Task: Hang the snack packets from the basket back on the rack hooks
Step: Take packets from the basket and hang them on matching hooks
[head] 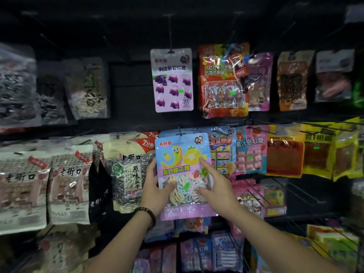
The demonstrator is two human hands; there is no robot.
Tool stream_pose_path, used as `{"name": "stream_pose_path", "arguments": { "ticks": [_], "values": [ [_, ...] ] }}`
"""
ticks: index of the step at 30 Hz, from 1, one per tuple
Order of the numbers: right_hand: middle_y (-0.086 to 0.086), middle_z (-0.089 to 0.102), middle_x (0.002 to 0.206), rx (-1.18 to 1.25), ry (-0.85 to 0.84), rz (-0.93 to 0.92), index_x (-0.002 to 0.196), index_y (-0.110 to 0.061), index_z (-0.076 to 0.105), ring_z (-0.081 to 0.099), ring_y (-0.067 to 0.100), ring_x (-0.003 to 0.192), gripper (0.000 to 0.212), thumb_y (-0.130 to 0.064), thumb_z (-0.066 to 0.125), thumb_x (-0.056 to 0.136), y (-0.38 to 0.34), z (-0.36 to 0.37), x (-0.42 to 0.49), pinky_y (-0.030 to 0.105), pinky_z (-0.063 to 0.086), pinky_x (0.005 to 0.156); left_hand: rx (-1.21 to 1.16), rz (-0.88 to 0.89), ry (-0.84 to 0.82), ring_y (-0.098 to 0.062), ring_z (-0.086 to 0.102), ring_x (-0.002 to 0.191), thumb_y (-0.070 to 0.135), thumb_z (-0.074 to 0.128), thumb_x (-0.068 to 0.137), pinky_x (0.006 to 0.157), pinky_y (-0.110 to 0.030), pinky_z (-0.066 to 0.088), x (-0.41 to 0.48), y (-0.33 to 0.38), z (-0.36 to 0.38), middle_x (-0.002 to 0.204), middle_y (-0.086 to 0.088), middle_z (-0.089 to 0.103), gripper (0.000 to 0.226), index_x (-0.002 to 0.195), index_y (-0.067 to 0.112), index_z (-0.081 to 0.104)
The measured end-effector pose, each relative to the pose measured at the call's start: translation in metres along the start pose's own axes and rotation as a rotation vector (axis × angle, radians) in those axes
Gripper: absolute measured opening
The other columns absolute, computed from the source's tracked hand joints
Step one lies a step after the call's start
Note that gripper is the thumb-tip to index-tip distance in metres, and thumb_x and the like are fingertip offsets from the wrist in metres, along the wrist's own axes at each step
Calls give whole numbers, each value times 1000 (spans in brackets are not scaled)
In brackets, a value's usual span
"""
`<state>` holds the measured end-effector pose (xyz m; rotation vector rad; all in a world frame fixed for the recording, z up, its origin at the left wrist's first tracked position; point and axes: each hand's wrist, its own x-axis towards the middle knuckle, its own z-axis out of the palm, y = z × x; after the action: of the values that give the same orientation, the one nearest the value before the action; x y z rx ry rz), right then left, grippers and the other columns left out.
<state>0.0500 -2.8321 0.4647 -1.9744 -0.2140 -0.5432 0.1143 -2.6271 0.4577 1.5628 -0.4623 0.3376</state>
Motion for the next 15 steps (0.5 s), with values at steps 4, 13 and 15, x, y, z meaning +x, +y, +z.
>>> {"name": "stream_pose_path", "arguments": {
  "ticks": [4,13,15],
  "values": [
    [-15,28,171,-5,16,-12,163,-46,29,61,-24,105,96,3,74,94,2,0,-5,20,62,74,-11,-17,-14,-12,70,119,2,79,89,96,-49,62,-2,-3,0,134,9,70,92,150,54,35],
    [-16,29,171,60,-23,11,156,-59,32,74,40,83,98,2,74,93,12,-4,0,43,65,60,-7,-47,-12,-1,69,116,1,78,90,101,-49,59,-5,-2,1,137,9,67,90,155,43,33],
    [-16,29,171,51,-34,8,157,-58,32,71,38,72,97,2,74,94,13,-5,1,36,61,54,-8,-57,-10,2,67,117,1,78,90,104,-50,57,-6,-4,1,137,11,66,90,155,43,33]
  ]
}}
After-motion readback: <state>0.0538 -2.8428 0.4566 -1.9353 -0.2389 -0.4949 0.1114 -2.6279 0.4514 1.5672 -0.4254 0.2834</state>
